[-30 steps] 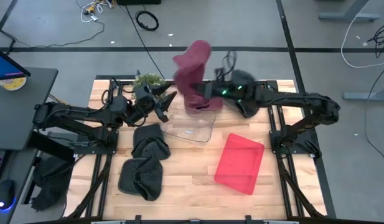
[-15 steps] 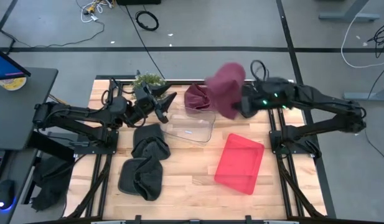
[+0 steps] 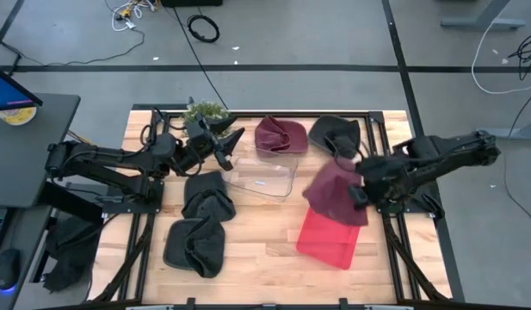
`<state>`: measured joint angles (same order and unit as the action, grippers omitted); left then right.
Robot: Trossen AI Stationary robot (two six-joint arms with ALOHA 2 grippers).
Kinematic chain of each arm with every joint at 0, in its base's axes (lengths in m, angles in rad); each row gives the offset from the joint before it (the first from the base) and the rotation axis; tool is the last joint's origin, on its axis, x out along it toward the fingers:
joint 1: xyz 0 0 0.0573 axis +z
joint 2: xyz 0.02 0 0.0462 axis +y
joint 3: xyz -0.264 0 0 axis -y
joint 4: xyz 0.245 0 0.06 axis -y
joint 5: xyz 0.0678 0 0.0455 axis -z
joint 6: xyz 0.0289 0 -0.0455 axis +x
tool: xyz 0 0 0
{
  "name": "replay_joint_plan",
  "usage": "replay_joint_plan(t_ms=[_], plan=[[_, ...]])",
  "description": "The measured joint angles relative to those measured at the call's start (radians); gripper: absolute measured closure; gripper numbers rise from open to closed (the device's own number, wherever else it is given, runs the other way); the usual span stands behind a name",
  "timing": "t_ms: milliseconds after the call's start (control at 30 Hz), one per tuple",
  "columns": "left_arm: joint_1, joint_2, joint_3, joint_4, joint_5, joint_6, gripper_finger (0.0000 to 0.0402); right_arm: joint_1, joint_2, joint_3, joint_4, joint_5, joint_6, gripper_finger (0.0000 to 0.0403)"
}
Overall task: Pick & Place hat
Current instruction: Put the right red cap into the red bin
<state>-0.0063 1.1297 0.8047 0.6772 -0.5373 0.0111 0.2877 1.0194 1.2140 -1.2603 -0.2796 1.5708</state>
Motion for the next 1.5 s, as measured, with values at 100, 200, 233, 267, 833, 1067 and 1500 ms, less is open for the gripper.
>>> replay_joint_plan(t_ms=[100,200,233,267,833,1067,1500], plan=[[0.000,0.000,0.000,-0.002,0.000,0.000,0.0186,0.042,0.027,0.000,-0.003,-0.031,0.058,0.0403],[0.000,0.000,0.000,-0.002,0.000,0.000,0.0186,0.077,0.060,-0.001,0.001,-0.057,0.090,0.0403],[0.000,0.000,0.000,-0.002,0.000,0.000,0.0186,0.083,0.071,-0.005,0.003,-0.073,0.090,0.0403],[0.000,0.000,0.000,-0.002,0.000,0.000,0.0186,0.089,0.079,-0.014,0.012,-0.095,0.094,0.0403],[-0.024,0.000,0.000,-0.013,0.001,-0.007,0.0186,0.113,0.094,-0.436,0.493,-0.279,0.214,0.0403],[-0.033,0.000,0.000,-0.017,0.001,-0.008,0.0186,0.108,0.094,-0.549,0.714,-0.229,0.276,0.0403],[-0.044,0.000,0.000,-0.020,0.001,-0.009,0.0186,0.108,0.094,-0.668,0.756,-0.089,0.323,0.0401]])
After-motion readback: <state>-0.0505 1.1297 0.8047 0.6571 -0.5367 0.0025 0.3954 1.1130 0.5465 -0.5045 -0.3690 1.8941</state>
